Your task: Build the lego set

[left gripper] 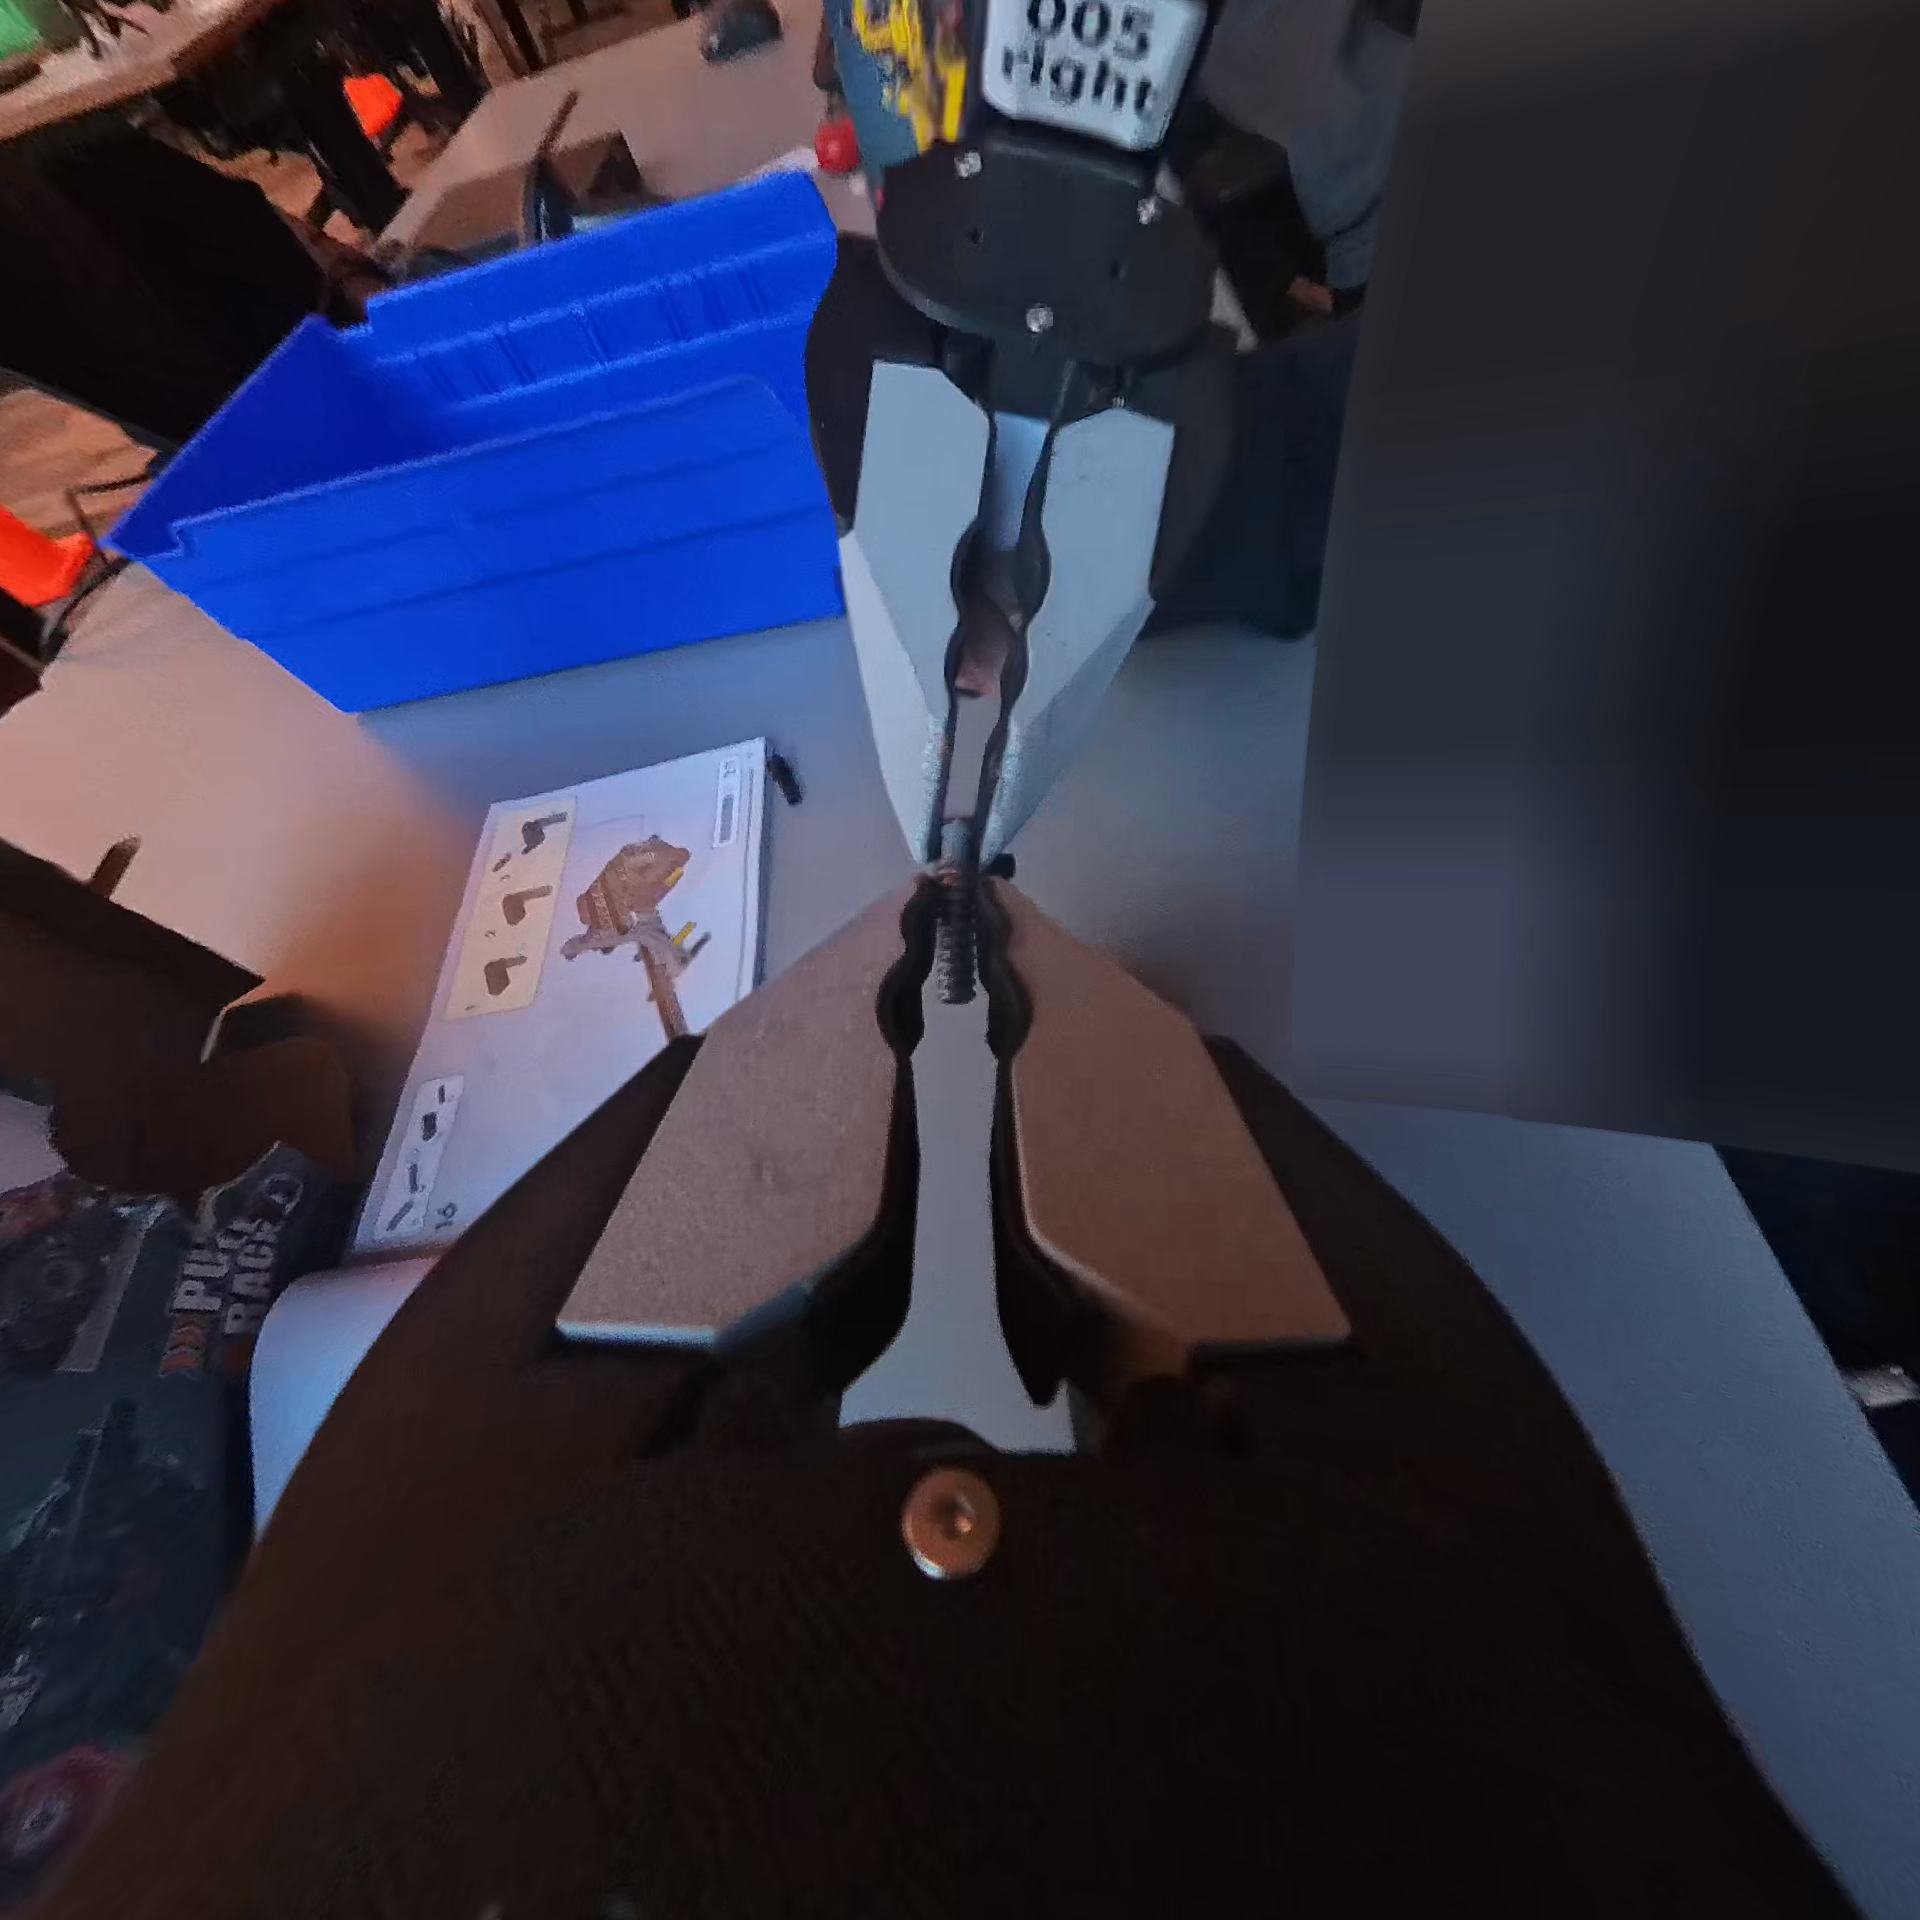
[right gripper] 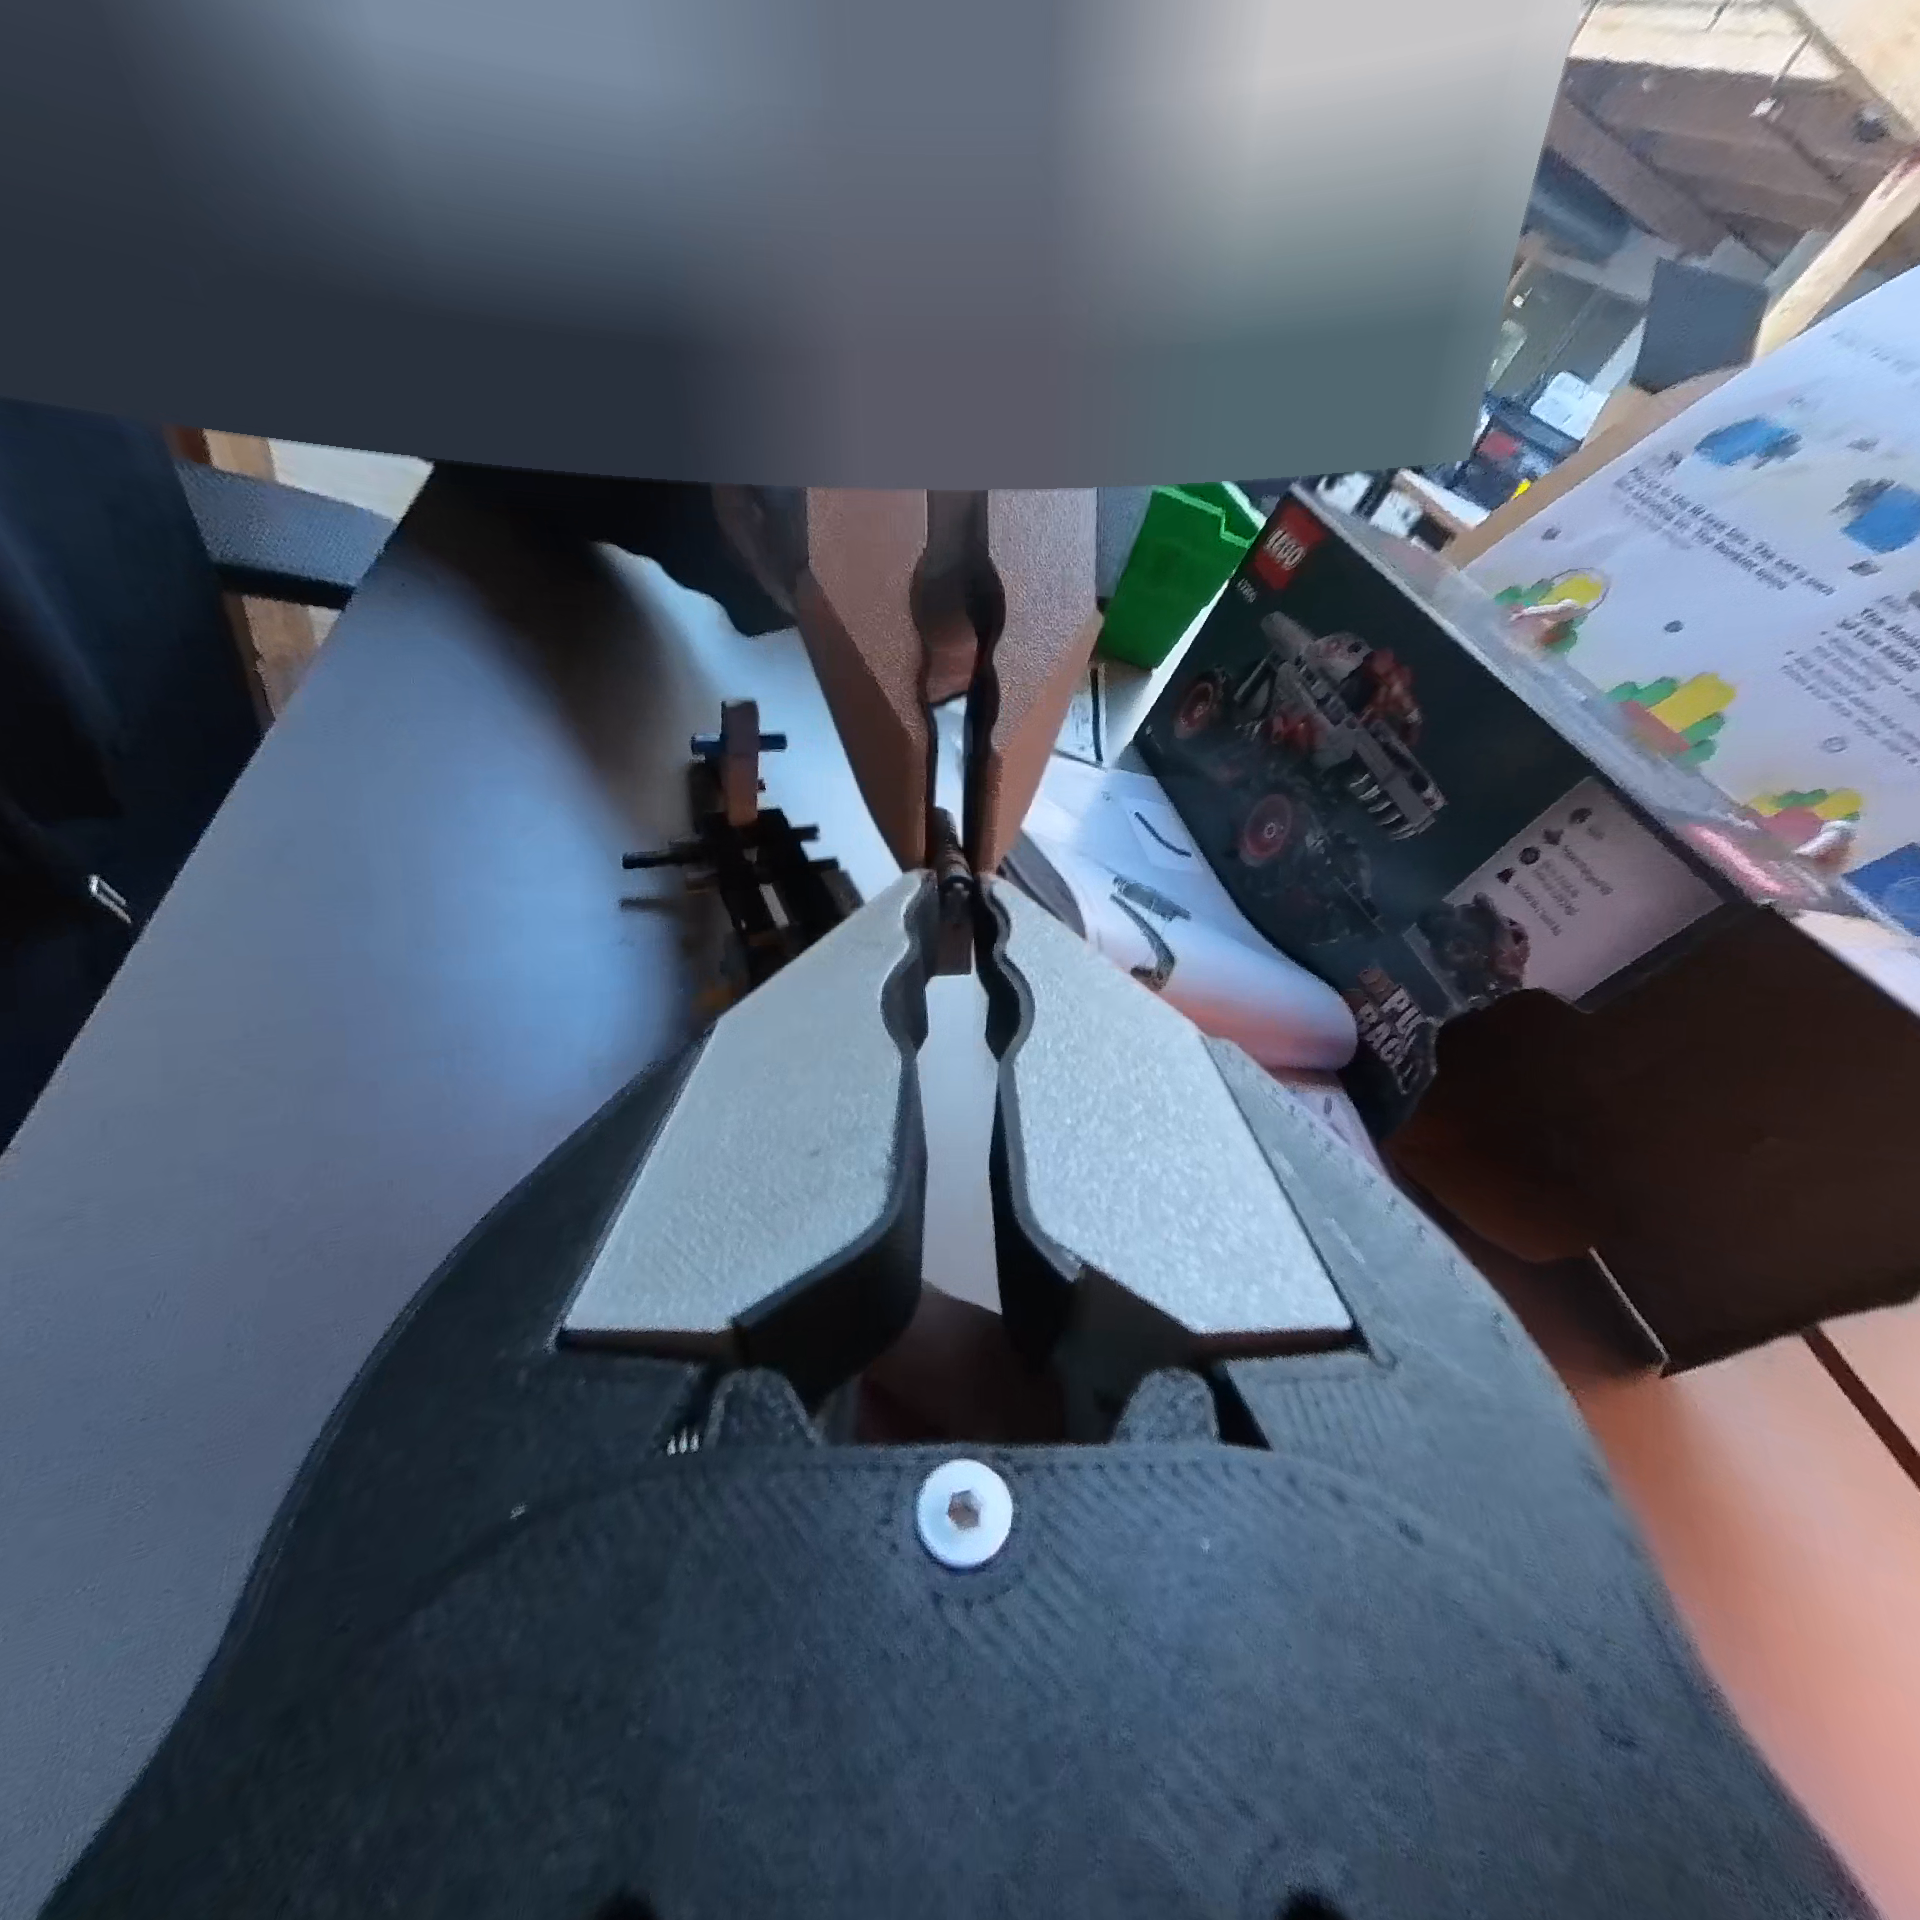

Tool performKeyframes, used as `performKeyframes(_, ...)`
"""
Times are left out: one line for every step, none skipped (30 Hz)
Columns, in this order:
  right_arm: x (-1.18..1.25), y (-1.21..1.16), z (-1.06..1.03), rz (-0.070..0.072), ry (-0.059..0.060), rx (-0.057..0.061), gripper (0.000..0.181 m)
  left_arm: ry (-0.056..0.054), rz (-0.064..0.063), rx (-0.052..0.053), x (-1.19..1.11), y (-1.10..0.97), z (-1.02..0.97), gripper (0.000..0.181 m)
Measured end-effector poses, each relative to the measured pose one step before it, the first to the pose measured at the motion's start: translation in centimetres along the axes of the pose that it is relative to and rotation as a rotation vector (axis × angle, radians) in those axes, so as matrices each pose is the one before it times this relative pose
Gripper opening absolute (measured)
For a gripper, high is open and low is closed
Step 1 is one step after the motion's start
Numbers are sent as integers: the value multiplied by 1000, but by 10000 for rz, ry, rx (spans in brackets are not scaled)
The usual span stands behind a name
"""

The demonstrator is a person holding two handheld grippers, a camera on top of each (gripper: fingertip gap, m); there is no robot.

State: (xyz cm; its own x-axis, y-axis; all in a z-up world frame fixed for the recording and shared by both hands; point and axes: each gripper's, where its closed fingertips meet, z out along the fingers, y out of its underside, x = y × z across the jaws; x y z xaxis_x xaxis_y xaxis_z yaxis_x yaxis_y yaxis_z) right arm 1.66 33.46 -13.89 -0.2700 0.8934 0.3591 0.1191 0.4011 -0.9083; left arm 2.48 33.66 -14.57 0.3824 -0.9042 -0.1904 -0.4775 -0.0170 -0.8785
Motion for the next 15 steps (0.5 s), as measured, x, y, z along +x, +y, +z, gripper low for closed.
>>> performKeyframes(77, -338, -116, -30, 40, 144, 4, 215, -175, 199, 23, -361, -177, 5)
performKeyframes(149, -154, -57, -56, 132, 65, 4, 90, -53, 10, -69, -132, -151, 5)
performKeyframes(126, -20, -64, -38, 85, 20, 4, -66, 103, -111, -168, 92, -113, 5)
performKeyframes(68, -53, -61, 66, 6, 52, 4, -63, 90, -72, -49, 64, -19, 6)
performKeyframes(48, -206, -47, 127, -12, 140, 4, -67, 20, 46, -6, -100, 38, 5)
performKeyframes(-58, -216, -3, 98, -63, 139, 4, -15, 11, 112, 80, -179, 52, 5)
performKeyframes(-35, -20, 41, 19, -19, 3, 4, 0, -34, 27, 63, -75, 55, 5)
performKeyframes(42, 9, 37, -47, 58, -16, 4, -49, -47, 27, -45, -60, 23, 5)
performKeyframes(38, -62, 50, -8, 58, 27, 4, -26, -59, 63, -34, -51, -16, 5)
performKeyframes(108, -32, 34, 45, 66, 9, 4, -9, -140, 53, -57, -5, -29, 5)
performKeyframes(281, -23, 22, 18, 193, -12, 4, -133, -149, 128, -237, -58, -19, 5)
performKeyframes(386, -40, 66, -63, 329, -39, 5, -171, -113, 173, -288, -118, -14, 5)
performKeyframes(411, -4, 114, -208, 431, -69, 5, -213, -200, 134, -364, -88, -12, 5)
performKeyframes(380, 114, 130, -356, 467, -143, 6, -181, -248, 95, -351, -21, -2, 5)
performKeyframes(496, 194, 119, -442, 592, -231, 8, -198, -311, 66, -430, 40, 1, 5)
